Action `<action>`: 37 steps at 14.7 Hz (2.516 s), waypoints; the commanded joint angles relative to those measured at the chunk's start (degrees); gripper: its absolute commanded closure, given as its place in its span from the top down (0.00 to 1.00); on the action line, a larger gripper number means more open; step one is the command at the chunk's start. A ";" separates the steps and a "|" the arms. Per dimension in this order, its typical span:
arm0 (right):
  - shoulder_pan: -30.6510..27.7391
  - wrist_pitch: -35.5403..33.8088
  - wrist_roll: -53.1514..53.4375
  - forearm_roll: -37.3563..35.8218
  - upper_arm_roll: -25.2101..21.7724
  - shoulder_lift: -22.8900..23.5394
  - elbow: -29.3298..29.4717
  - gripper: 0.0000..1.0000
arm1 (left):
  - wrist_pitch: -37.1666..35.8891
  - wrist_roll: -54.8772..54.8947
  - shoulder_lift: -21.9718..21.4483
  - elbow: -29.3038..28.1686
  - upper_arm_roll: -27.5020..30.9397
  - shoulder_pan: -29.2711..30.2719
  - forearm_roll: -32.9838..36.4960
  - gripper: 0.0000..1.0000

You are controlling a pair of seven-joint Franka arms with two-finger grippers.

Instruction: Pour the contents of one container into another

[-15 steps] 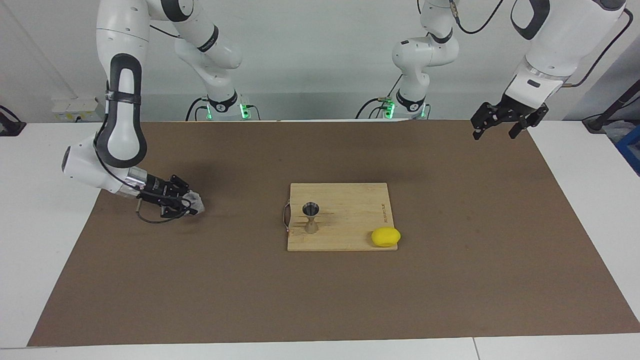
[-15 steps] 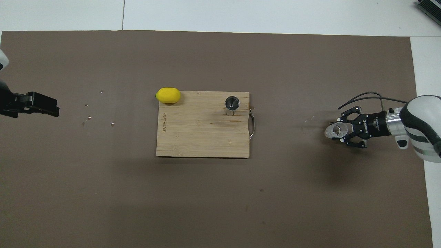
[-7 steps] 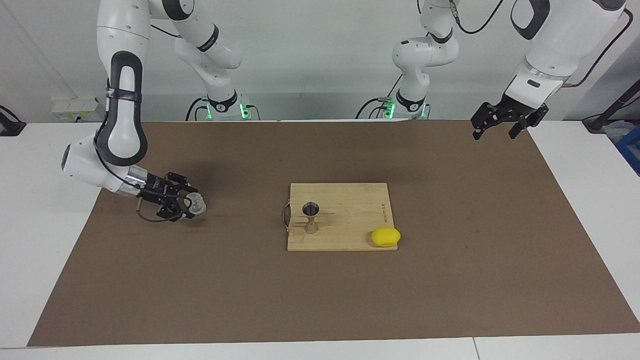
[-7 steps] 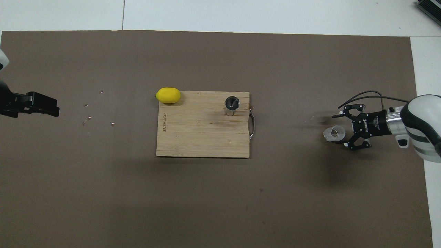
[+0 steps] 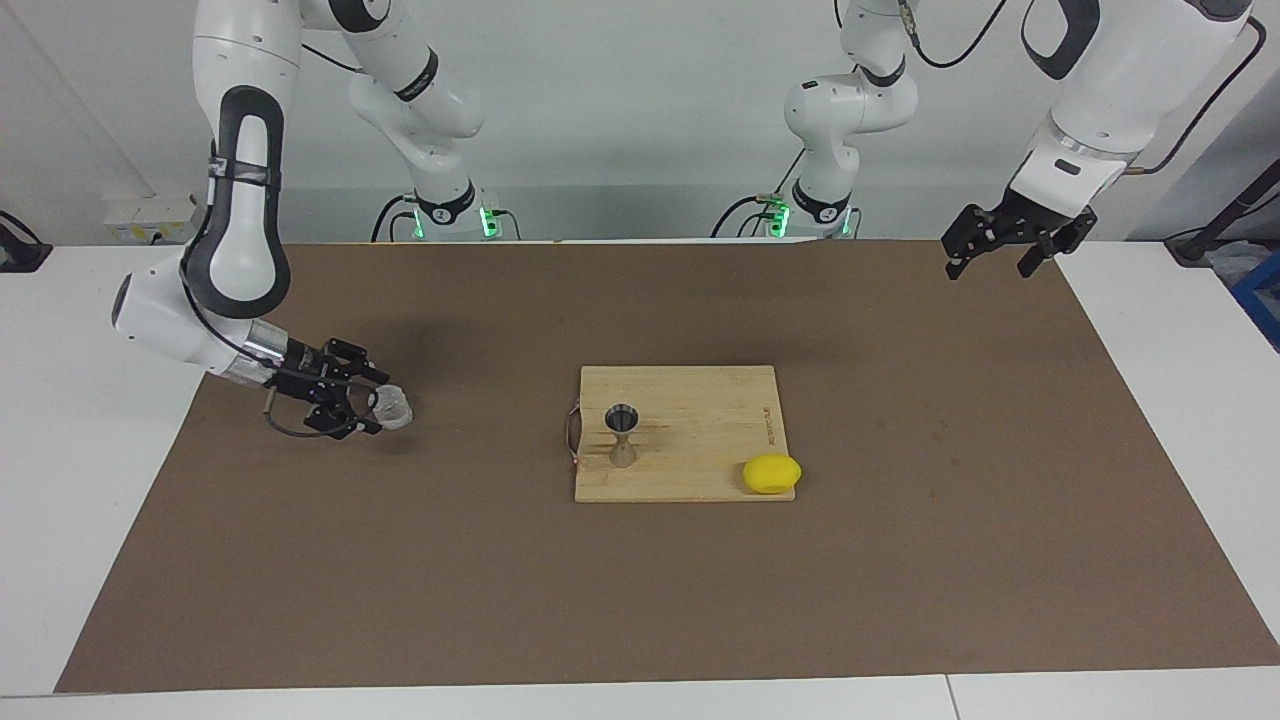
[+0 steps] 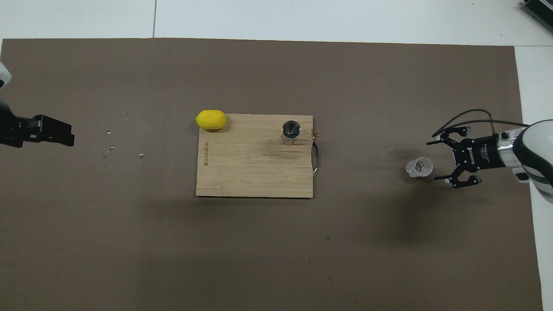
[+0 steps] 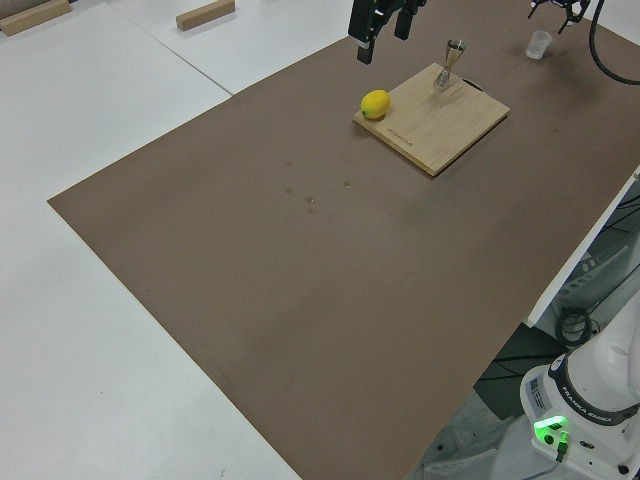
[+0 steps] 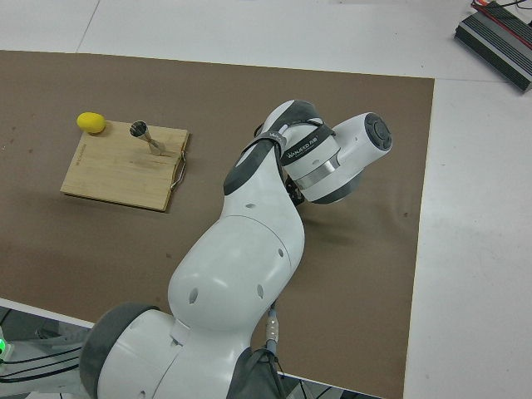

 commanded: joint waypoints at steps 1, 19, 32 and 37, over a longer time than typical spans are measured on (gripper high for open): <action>1.96 -0.35 -3.16 -4.84 0.36 -4.23 -1.31 1.00 | 0.15 0.68 -1.08 -1.14 -0.32 0.68 0.42 1.00; 20.25 -8.60 -28.49 -35.18 0.54 -10.66 14.75 1.00 | 0.15 0.68 -1.08 -1.14 -0.32 0.59 0.42 1.00; 18.76 -23.64 -32.26 -36.76 0.19 -10.66 28.31 1.00 | 0.15 0.68 -1.08 -1.14 -0.32 0.68 0.42 1.00; 19.28 -24.52 -33.32 -36.76 0.45 -11.98 25.76 1.00 | 0.15 0.68 -1.08 -1.14 -0.32 0.68 0.42 1.00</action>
